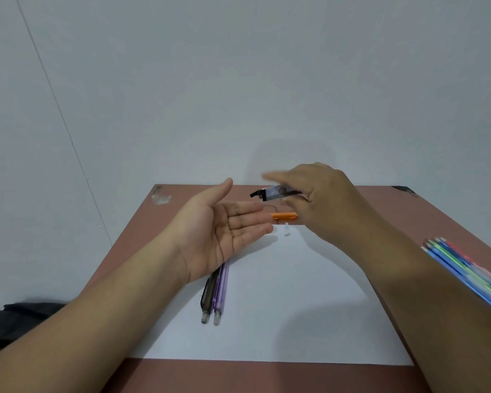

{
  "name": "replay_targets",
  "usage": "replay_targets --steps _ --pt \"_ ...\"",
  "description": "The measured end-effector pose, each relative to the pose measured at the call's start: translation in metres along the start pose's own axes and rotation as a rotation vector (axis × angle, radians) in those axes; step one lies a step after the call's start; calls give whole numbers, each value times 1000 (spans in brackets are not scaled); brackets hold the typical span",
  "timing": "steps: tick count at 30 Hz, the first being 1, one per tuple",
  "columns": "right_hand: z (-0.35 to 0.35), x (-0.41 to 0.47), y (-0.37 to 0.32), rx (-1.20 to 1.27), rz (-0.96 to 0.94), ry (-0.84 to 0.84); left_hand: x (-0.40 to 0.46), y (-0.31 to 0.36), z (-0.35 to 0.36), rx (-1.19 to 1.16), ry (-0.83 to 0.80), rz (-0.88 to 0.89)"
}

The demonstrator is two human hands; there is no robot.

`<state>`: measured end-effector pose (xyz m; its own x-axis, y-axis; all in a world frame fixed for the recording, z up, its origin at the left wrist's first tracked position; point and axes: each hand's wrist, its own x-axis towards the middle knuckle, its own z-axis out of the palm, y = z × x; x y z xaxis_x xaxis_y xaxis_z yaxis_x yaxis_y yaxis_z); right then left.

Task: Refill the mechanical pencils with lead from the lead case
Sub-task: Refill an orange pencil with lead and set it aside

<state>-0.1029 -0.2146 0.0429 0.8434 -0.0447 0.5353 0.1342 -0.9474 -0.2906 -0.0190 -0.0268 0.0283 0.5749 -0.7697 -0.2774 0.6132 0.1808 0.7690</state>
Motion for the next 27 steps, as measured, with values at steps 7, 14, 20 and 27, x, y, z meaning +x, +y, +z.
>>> replay_targets --steps 7,14,20,27 --pt "0 1 0 -51 -49 23 1 0 -1 -19 -17 16" --pt "1 2 1 -77 -34 -11 3 -1 -2 -25 -20 21" --pt "-2 1 -1 -49 -47 -10 4 -1 -2 -21 -29 16" --pt "0 -2 0 1 13 16 4 -1 -3 -25 -42 11"
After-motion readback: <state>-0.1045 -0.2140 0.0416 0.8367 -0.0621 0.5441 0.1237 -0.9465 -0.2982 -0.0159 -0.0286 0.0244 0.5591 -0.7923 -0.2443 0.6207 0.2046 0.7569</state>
